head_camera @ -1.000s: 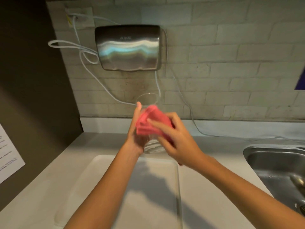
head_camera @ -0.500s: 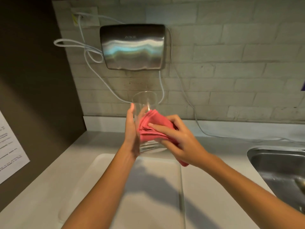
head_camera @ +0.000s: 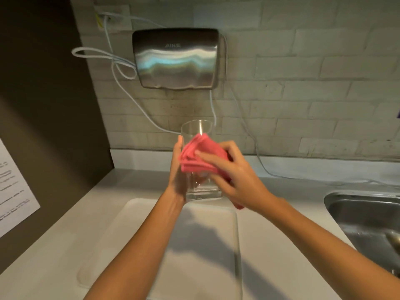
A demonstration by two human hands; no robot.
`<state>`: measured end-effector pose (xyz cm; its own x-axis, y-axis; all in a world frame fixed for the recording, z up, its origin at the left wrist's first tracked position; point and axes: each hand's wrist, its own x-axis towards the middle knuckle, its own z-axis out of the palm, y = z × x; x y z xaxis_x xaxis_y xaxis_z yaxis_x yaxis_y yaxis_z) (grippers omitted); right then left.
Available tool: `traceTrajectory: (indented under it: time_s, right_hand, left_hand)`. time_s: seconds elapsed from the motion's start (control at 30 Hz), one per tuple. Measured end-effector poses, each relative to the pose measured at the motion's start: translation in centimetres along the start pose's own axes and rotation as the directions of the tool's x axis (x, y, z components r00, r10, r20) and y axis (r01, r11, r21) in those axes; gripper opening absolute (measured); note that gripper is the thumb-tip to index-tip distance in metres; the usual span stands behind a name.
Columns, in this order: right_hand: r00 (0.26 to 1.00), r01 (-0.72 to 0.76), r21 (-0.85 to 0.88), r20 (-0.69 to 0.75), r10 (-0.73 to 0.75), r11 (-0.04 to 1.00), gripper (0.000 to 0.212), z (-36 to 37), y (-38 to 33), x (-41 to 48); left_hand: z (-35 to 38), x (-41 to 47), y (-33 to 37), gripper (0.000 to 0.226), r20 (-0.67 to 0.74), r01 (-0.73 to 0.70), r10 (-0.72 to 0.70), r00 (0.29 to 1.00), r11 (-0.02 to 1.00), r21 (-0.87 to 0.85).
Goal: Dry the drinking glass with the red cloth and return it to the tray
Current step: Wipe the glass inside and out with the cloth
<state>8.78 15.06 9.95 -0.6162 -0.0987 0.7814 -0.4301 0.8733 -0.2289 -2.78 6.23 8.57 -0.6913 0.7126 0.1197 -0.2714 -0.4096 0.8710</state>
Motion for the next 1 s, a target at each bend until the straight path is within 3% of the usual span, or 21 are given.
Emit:
traceTrajectory:
  time_s: [0.1, 0.2, 0.3, 0.4, 0.47, 0.6, 0.77, 0.87, 1.0]
  right_hand:
    - [0.965, -0.146, 0.011, -0.221, 0.145, 0.989, 0.043, -0.3, 0.6, 2.6]
    - [0.920, -0.249, 0.038, -0.302, 0.249, 0.968, 0.039, -0.2, 1.1, 3.8]
    - [0.899, -0.317, 0.075, -0.293, 0.325, 0.945, 0.036, 0.4, 1.3, 3.8]
    - [0.904, -0.334, 0.127, -0.237, 0.356, 0.934, 0.038, 0.6, 1.0, 2.9]
    - [0.948, -0.253, 0.144, -0.161, 0.275, 0.957, 0.039, 0.8, 0.4, 1.2]
    - [0.992, -0.122, 0.138, -0.023, 0.126, 0.983, 0.043, 0.7, 0.1, -1.3]
    - [0.922, -0.259, 0.160, -0.252, 0.293, 0.952, 0.041, 0.0, 1.1, 2.8]
    - [0.910, -0.286, 0.130, -0.275, 0.311, 0.949, 0.037, 0.0, 1.6, 3.2]
    - [0.891, -0.360, 0.142, -0.242, 0.385, 0.922, 0.038, 0.5, 2.0, 2.4]
  left_hand:
    - [1.3, -0.3, 0.2, 0.053, 0.028, 0.056, -0.055, 0.998, 0.997, -0.057]
    - [1.6, -0.7, 0.2, 0.068, 0.081, 0.136, -0.128, 0.988, 0.986, -0.093]
    - [1.3, -0.8, 0.1, 0.086, 0.078, 0.160, -0.152, 0.985, 0.981, -0.110]
    - [1.1, -0.7, -0.2, 0.060, 0.030, 0.123, -0.121, 0.992, 0.988, -0.098]
    - [0.7, -0.5, -0.2, 0.044, 0.005, 0.054, -0.053, 0.999, 0.996, -0.065]
    - [-0.4, -0.4, 0.0, 0.063, 0.053, 0.042, -0.040, 0.998, 0.998, -0.049]
    - [1.2, -1.2, -0.2, 0.068, 0.111, 0.121, -0.111, 0.988, 0.989, -0.084]
    - [1.4, -0.9, 0.4, 0.090, 0.035, 0.171, -0.170, 0.985, 0.985, -0.016]
    - [1.9, -1.0, 0.1, 0.101, -0.031, 0.259, -0.262, 0.965, 0.963, -0.076]
